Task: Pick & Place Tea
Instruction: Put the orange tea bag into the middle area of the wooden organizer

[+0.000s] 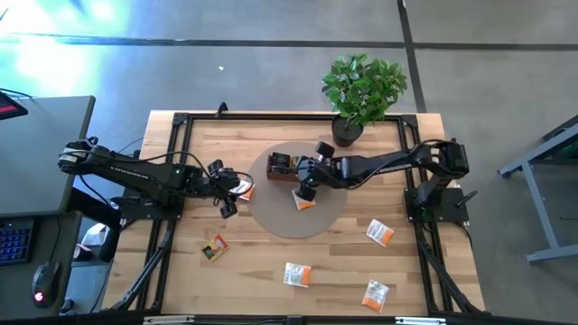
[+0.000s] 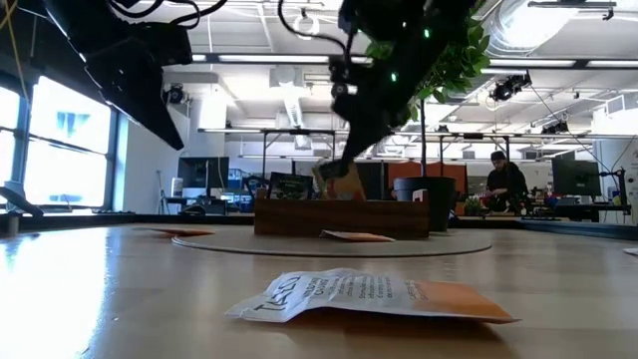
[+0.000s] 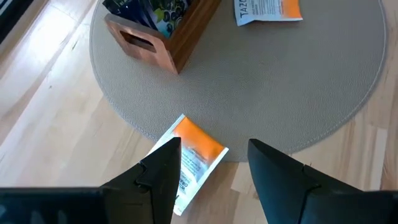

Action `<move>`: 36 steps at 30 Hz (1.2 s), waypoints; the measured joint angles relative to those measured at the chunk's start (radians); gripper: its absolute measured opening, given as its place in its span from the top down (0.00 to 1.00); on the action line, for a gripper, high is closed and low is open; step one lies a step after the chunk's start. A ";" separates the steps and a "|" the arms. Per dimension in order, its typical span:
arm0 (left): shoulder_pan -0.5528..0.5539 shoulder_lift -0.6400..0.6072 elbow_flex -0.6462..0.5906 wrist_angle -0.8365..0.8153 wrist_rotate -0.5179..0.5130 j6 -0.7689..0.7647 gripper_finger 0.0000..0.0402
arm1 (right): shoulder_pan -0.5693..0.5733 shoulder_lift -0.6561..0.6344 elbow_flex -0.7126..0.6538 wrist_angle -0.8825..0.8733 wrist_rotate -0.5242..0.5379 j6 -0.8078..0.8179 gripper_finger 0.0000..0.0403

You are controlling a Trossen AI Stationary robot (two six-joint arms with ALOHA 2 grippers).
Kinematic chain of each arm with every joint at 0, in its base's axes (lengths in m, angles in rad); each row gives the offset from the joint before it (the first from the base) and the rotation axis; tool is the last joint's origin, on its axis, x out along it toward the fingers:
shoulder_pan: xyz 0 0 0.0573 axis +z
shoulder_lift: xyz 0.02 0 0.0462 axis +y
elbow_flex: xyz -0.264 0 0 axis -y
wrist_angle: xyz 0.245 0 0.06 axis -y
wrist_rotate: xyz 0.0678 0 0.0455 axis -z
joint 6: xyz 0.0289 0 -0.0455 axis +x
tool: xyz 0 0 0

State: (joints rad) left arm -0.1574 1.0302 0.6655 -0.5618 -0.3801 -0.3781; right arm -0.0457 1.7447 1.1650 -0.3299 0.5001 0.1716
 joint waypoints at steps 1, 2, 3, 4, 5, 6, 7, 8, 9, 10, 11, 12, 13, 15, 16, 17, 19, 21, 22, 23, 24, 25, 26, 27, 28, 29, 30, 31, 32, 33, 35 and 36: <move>0.000 0.000 0.000 0.005 0.000 -0.002 0.55 | -0.004 0.000 -0.030 0.041 0.002 -0.014 1.00; 0.000 0.000 0.000 0.014 0.000 -0.006 0.55 | -0.009 0.001 -0.054 0.078 0.006 -0.033 1.00; 0.000 0.000 0.000 0.024 0.000 -0.013 0.55 | -0.015 0.001 -0.074 0.113 0.008 -0.057 1.00; 0.000 0.000 0.000 0.031 -0.002 -0.018 0.55 | -0.022 0.001 -0.092 0.151 0.007 -0.079 1.00; 0.000 0.000 0.000 0.037 -0.002 -0.020 0.55 | -0.029 0.001 -0.108 0.189 0.008 -0.102 1.00; 0.000 0.000 0.000 0.045 -0.002 -0.020 0.55 | -0.037 0.001 -0.124 0.218 0.011 -0.121 1.00; 0.000 0.000 0.000 0.050 0.000 -0.020 0.55 | -0.045 0.001 -0.139 0.234 0.012 -0.134 1.00; 0.000 0.000 0.000 0.049 0.001 -0.020 0.55 | -0.054 0.001 -0.150 0.247 0.011 -0.145 1.00; 0.000 0.000 0.000 0.048 0.001 -0.023 0.55 | -0.062 0.001 -0.159 0.257 0.010 -0.150 0.99; 0.000 0.000 0.000 0.048 0.000 -0.025 0.55 | -0.069 0.001 -0.166 0.261 0.012 -0.147 0.98; 0.000 0.000 0.000 0.048 0.001 -0.029 0.55 | -0.076 0.001 -0.171 0.259 0.012 -0.142 0.97; 0.000 0.000 0.000 0.048 0.000 -0.037 0.55 | -0.082 0.001 -0.176 0.261 0.008 -0.135 0.96; 0.000 0.000 0.000 0.047 0.000 -0.047 0.55 | -0.087 0.001 -0.180 0.261 0.001 -0.132 0.94; 0.000 0.000 0.000 0.046 0.000 -0.070 0.55 | -0.094 0.001 -0.181 0.249 -0.013 -0.144 0.90; 0.000 0.000 0.000 0.045 0.001 -0.081 0.55 | -0.094 0.001 -0.179 0.250 -0.016 -0.159 0.88; 0.000 0.000 0.000 0.045 0.004 -0.092 0.55 | -0.091 0.001 -0.175 0.253 -0.016 -0.181 0.85; 0.000 0.000 0.000 0.045 0.004 -0.102 0.55 | -0.080 0.001 -0.162 0.255 -0.014 -0.220 0.81; 0.000 0.000 0.000 0.044 0.009 -0.103 0.55 | -0.065 0.001 -0.148 0.253 0.001 -0.240 0.77; 0.000 0.000 0.000 0.043 0.020 -0.105 0.55 | -0.056 0.001 -0.140 0.251 0.012 -0.246 0.75; 0.000 0.000 0.000 0.043 0.042 -0.107 0.55 | -0.046 0.001 -0.131 0.247 0.018 -0.250 0.73; 0.000 0.000 0.000 0.043 0.072 -0.108 0.55 | -0.036 0.001 -0.121 0.245 0.026 -0.251 0.72; 0.000 0.000 0.000 0.043 0.111 -0.107 0.55 | -0.024 0.001 -0.112 0.244 0.037 -0.252 0.71; 0.000 0.000 0.000 0.043 0.151 -0.105 0.55 | -0.012 0.001 -0.103 0.244 0.044 -0.258 0.70; 0.000 0.000 0.000 0.043 0.191 -0.105 0.55 | 0.001 0.001 -0.096 0.245 0.045 -0.265 0.70; 0.000 0.000 0.000 0.044 0.228 -0.109 0.55 | 0.015 0.001 -0.091 0.250 0.040 -0.266 0.70; 0.000 0.000 0.000 0.044 0.260 -0.119 0.55 | 0.028 0.001 -0.090 0.261 0.026 -0.256 0.69; 0.000 0.000 0.000 0.043 0.284 -0.130 0.55 | 0.040 0.001 -0.090 0.274 0.000 -0.241 0.69; 0.000 0.000 0.000 0.044 0.307 -0.142 0.55 | 0.053 0.001 -0.090 0.285 -0.033 -0.224 0.69; 0.000 0.000 0.000 0.043 0.331 -0.154 0.55 | 0.067 0.001 -0.089 0.295 -0.068 -0.207 0.69; 0.000 0.000 0.000 0.043 0.356 -0.166 0.55 | 0.079 0.001 -0.090 0.304 -0.100 -0.190 0.69; -0.002 0.000 0.000 0.044 0.419 -0.196 0.55 | 0.106 0.001 -0.092 0.330 -0.148 -0.151 0.69; -0.010 0.000 0.000 0.044 0.447 -0.209 0.55 | 0.119 0.001 -0.100 0.364 -0.166 -0.137 0.69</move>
State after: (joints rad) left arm -0.1670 1.0302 0.6655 -0.5182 0.0664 -0.5868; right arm 0.0730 1.7454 1.0654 0.0337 0.3343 0.0344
